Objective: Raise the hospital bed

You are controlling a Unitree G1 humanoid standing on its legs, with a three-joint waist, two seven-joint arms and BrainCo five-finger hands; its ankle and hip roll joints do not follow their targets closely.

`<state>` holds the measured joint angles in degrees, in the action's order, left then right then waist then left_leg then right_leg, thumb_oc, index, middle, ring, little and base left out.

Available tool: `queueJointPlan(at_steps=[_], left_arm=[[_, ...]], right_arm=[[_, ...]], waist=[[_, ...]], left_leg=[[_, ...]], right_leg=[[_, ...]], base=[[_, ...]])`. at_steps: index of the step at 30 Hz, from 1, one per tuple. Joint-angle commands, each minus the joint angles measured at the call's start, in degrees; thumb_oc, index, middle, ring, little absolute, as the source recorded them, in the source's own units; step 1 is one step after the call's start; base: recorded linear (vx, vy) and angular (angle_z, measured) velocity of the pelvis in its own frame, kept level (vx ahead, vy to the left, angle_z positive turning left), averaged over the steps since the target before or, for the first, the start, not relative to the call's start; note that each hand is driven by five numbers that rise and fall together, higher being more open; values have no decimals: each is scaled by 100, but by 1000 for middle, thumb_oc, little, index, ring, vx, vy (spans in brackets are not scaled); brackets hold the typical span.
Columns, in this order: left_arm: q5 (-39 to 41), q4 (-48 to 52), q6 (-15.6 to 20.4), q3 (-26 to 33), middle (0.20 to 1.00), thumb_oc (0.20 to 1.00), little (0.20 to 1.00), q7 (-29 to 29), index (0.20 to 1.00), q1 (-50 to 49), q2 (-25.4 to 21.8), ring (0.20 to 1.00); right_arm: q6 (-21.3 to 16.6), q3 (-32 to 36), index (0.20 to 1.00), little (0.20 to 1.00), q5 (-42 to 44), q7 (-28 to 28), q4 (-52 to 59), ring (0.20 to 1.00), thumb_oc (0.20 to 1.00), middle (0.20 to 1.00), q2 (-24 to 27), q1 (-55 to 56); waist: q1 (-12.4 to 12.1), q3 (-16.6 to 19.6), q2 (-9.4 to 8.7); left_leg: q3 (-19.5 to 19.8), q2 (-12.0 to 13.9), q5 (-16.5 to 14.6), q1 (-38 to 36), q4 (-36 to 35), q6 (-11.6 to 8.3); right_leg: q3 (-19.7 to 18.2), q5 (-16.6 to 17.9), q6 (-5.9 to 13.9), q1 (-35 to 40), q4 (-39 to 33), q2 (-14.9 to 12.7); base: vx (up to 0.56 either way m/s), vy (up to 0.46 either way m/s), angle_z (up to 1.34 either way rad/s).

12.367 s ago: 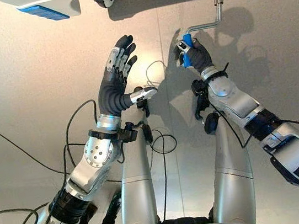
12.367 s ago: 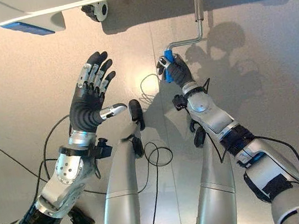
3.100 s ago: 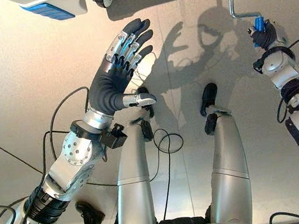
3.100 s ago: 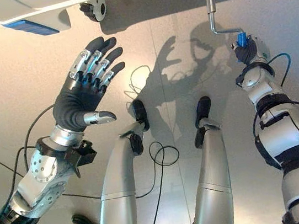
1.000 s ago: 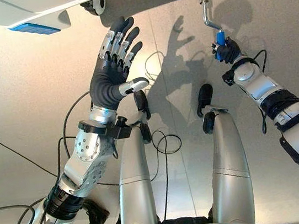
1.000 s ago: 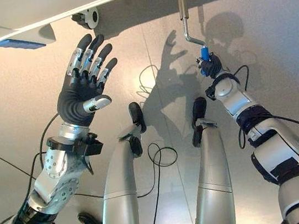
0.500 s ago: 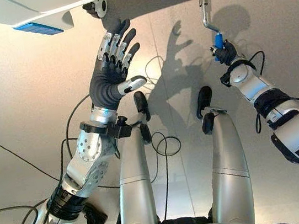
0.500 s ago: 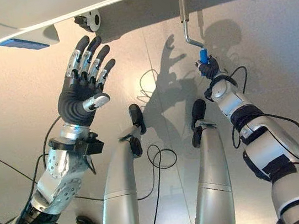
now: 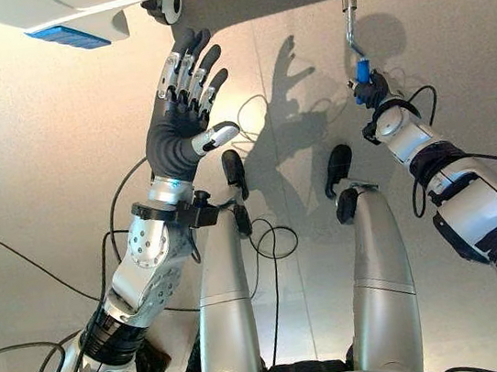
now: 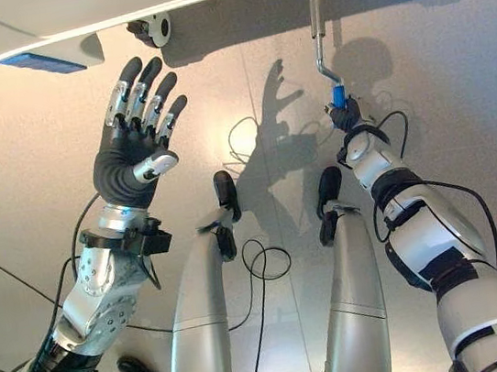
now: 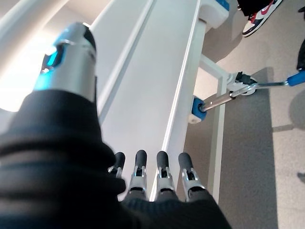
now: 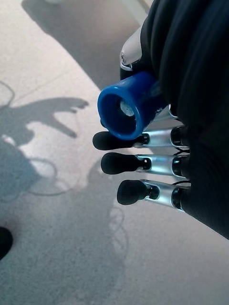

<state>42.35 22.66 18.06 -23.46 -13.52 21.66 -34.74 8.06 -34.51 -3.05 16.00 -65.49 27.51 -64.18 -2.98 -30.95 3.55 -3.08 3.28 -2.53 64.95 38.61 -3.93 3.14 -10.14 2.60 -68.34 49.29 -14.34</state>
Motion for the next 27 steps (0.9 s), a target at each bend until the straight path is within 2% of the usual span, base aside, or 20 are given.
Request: queueJointPlan(at_steps=[1, 7, 17, 23, 27], left_arm=[[29, 683, 248, 87, 1000, 1000, 1000, 85, 1000, -56, 90, 1000], [57, 650, 255, 67, 1000, 1000, 1000, 187, 1000, -40, 141, 1000], [52, 647, 260, 86, 1000, 1000, 1000, 233, 1000, -172, 184, 1000], [15, 643, 264, 115, 1000, 1000, 1000, 230, 1000, -256, 75, 1000], [-59, 601, 298, 126, 1000, 1000, 1000, 222, 1000, -272, -112, 1000]], right_arm=[[-606, -1047, 200, 200, -982, -606, 360, 200, 200, 200, -2134, 124], [-689, -1305, 200, 200, -1363, -781, 415, 200, 200, 200, -2157, -82], [-1023, -1502, 200, 200, -1186, -1008, 1543, 200, 200, 200, -2167, 32], [-1452, -1379, 200, 200, -3, -1108, 3112, 200, 200, 200, -1873, 532], [-1785, -1151, 200, 200, 1094, -1171, 4566, 200, 200, 200, -1151, 1051]], waist=[[-182, 115, 431], [-314, 115, 546], [-310, 115, 529], [-220, 115, 431], [-84, 115, 313]], left_leg=[[-39, -387, 10, 279, -187, 164], [-18, -462, -4, 350, -66, 153], [-46, -428, 15, 439, 72, 134], [-64, -363, 41, 462, 133, 109], [-113, -318, 62, 428, 90, 100]], right_leg=[[-375, 825, 577, -177, -593, -283], [-379, 798, 577, -212, -488, -361], [-406, 804, 555, -293, -388, -372], [-432, 796, 547, -337, -318, -356], [-449, 781, 552, -334, -324, -335]], base=[[3, 50, 3], [7, 29, 10], [4, 8, 2], [0, 0, 0], [0, 0, 0]])
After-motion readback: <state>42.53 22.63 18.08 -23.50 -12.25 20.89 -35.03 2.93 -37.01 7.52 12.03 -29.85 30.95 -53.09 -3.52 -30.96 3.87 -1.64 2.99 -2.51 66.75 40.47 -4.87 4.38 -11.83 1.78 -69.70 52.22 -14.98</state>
